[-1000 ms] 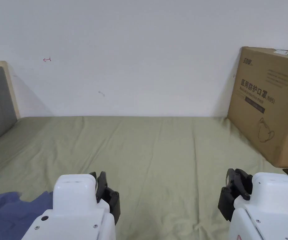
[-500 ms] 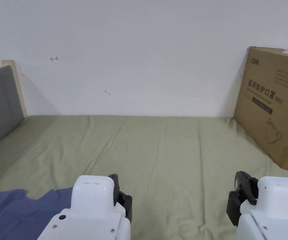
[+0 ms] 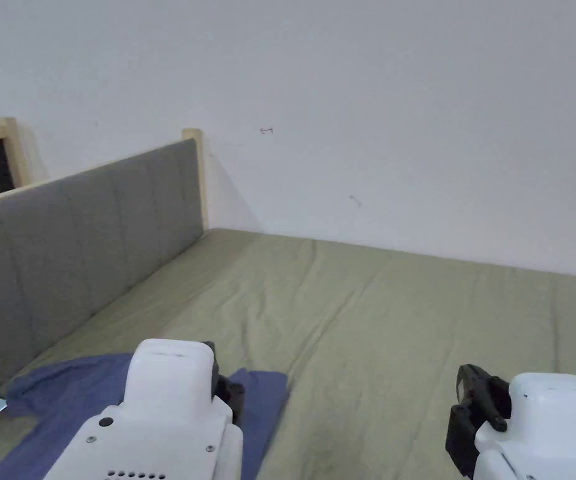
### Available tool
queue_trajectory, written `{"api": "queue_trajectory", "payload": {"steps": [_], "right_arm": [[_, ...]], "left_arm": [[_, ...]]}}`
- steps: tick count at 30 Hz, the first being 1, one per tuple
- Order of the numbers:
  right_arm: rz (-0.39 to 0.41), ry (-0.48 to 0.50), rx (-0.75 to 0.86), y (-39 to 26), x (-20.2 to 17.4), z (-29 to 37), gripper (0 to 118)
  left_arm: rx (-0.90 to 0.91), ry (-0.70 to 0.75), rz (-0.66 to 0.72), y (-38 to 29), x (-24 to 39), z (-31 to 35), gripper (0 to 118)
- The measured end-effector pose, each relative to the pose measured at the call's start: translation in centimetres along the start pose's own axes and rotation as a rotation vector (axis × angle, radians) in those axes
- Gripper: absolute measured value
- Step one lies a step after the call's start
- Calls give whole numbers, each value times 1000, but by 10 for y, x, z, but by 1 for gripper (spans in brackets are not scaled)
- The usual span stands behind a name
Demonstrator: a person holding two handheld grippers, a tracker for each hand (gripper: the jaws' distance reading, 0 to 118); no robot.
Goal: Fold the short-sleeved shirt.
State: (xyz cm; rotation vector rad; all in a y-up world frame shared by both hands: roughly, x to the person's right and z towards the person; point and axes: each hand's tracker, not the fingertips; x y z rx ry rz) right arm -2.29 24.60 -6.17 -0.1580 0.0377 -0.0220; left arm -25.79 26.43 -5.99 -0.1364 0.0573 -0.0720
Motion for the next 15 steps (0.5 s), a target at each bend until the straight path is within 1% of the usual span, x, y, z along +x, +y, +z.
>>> {"api": "queue_trajectory", "payload": {"steps": [4,6,9,10,12,14,15], "right_arm": [[1,108,-34,-1,-32,-11,0],[21,131,-53,-3,-44,-14,0],[42,158,-90,-9,-52,-19,0],[46,165,-108,-11,-51,-21,0],[55,185,-157,-17,-53,-26,0],[42,182,-188,-23,-50,-32,0],[38,180,-204,-26,-50,-35,0]], "left_arm": [[-45,85,69,-4,-37,-1,0],[-76,101,85,-10,-48,-7,0],[-189,122,72,-19,-50,-30,0],[-235,112,80,-24,-52,-40,0],[-283,29,158,-41,-59,-70,0],[-382,-13,240,-65,-68,-108,0],[-457,-25,250,-81,-73,-132,0]]}}
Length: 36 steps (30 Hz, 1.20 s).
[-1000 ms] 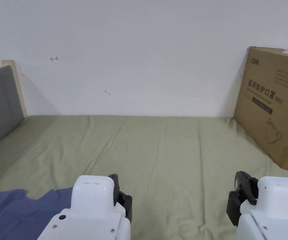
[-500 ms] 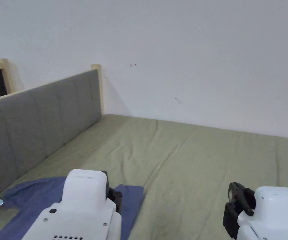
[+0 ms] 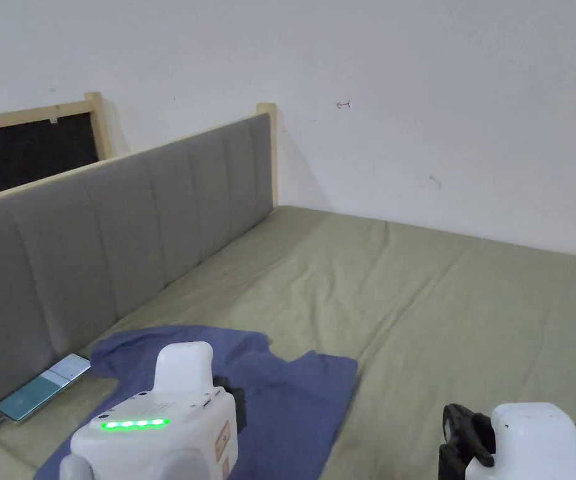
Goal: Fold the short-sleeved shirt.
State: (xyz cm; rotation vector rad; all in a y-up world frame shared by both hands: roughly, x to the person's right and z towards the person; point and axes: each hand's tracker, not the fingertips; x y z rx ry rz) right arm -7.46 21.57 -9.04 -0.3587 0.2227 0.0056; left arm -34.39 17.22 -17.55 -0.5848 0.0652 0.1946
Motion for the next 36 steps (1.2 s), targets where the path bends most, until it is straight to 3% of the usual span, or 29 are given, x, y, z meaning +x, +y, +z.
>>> {"api": "queue_trajectory", "payload": {"steps": [1,2,4,7,8,10,12,14,20,22,23,25,27,31,36], "right_arm": [[-2,-1,-10,-2,0,-3,0],[-1,-3,-19,-4,1,-5,0],[1,-6,-35,-8,7,-10,0],[-7,-13,-77,-17,24,-25,0],[-22,-18,-98,-19,29,-30,0],[-60,-19,-125,-25,39,-40,0],[-77,-17,-160,-31,48,-52,0],[-67,-26,-183,-36,51,-62,0],[-75,-16,-249,-53,59,-82,0],[-77,-12,-265,-58,63,-85,0],[-78,-6,-269,-61,62,-86,0],[-87,11,-284,-64,65,-89,0],[-82,11,-295,-66,62,-91,0],[-75,8,-324,-71,59,-94,0],[-84,18,-343,-76,58,-91,0]], "left_arm": [[-96,31,-15,-2,-4,-21,7],[-188,64,-37,-6,-9,-46,29],[-257,23,1,-17,-23,-81,55],[-408,-48,146,-30,-42,-115,72],[-392,-62,166,-33,-44,-119,82],[-365,-47,148,-31,-45,-123,86],[-368,-14,97,-24,-40,-132,106],[-361,-17,45,-16,-35,-140,115],[-441,88,-13,-9,-31,-193,114],[-548,53,6,-25,-33,-216,99],[-608,28,17,-40,-28,-228,102],[-452,120,-156,-48,-13,-225,98],[-468,106,-80,-36,-11,-216,68],[-455,136,-54,-30,-29,-195,1],[-472,78,72,-31,-52,-196,1]]}}
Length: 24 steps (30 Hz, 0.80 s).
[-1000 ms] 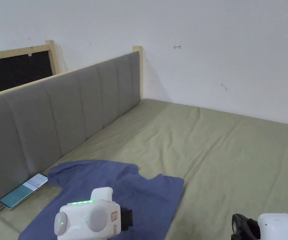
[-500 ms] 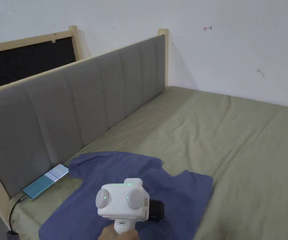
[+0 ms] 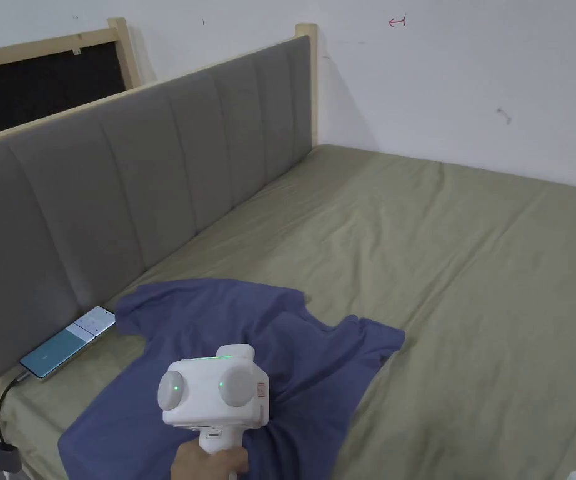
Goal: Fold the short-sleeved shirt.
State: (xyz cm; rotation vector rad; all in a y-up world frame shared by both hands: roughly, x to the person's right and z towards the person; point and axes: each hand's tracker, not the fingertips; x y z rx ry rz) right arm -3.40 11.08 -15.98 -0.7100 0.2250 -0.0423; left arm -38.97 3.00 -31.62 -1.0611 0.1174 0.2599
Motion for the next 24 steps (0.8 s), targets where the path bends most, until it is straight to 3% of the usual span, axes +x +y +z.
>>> {"api": "queue_trajectory", "payload": {"steps": [2,7,10,13,17,20,24], "right_arm": [[-8,0,1,0,2,1,0],[-23,-14,17,1,6,10,0],[-47,-27,27,0,13,17,0],[-71,-41,43,1,21,27,0],[-117,-63,82,2,39,46,0],[-150,-107,122,4,58,66,0],[-178,-204,198,7,87,107,0]], "left_arm": [[-2,-28,53,4,-4,5,1],[20,-24,-18,13,8,25,1],[83,-149,14,27,18,51,1],[118,-116,-140,41,56,78,1],[165,-255,-252,41,123,118,1],[221,-306,-434,29,196,148,1],[220,-528,-557,-4,288,184,1]]}}
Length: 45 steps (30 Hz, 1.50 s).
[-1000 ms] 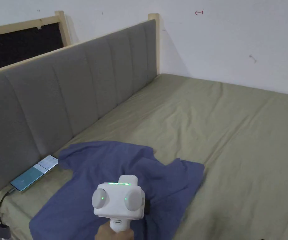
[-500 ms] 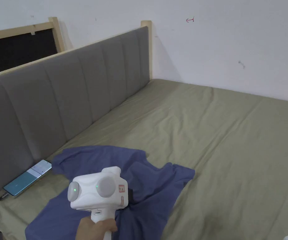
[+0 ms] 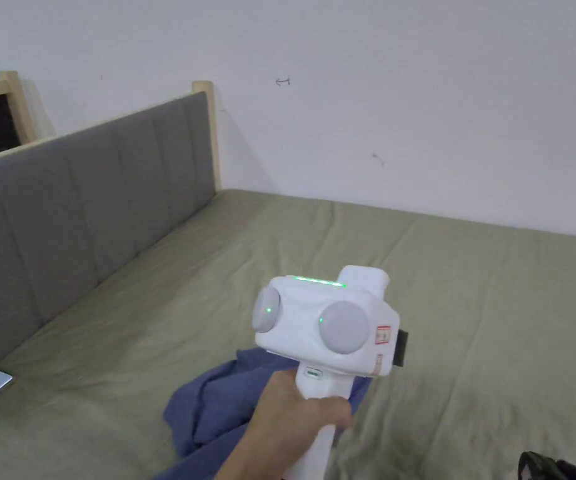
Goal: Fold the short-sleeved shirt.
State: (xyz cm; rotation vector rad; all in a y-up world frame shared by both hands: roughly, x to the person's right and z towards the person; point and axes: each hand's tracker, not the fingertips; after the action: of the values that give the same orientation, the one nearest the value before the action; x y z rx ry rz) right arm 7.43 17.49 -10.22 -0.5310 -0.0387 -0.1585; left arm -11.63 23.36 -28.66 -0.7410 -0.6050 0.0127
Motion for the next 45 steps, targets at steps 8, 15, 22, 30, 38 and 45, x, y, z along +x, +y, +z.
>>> {"api": "queue_trajectory", "payload": {"steps": [8,15,22,30,38,45], "right_arm": [[-102,-311,182,23,94,89,0],[-296,-469,128,-3,148,115,0],[-302,-458,44,-15,150,94,0],[-244,-345,-2,-12,127,64,0],[-195,-265,-48,-17,101,37,0],[-188,-235,-81,-18,97,20,0]], "left_arm": [[-9,-267,-250,-8,168,-32,1],[-398,-323,-270,-123,215,-139,3],[-497,-359,-239,-147,212,-153,107],[-352,-179,-162,-105,144,-103,0],[-385,-32,-11,-155,65,-85,0],[-309,130,145,-108,-42,-67,42]]}}
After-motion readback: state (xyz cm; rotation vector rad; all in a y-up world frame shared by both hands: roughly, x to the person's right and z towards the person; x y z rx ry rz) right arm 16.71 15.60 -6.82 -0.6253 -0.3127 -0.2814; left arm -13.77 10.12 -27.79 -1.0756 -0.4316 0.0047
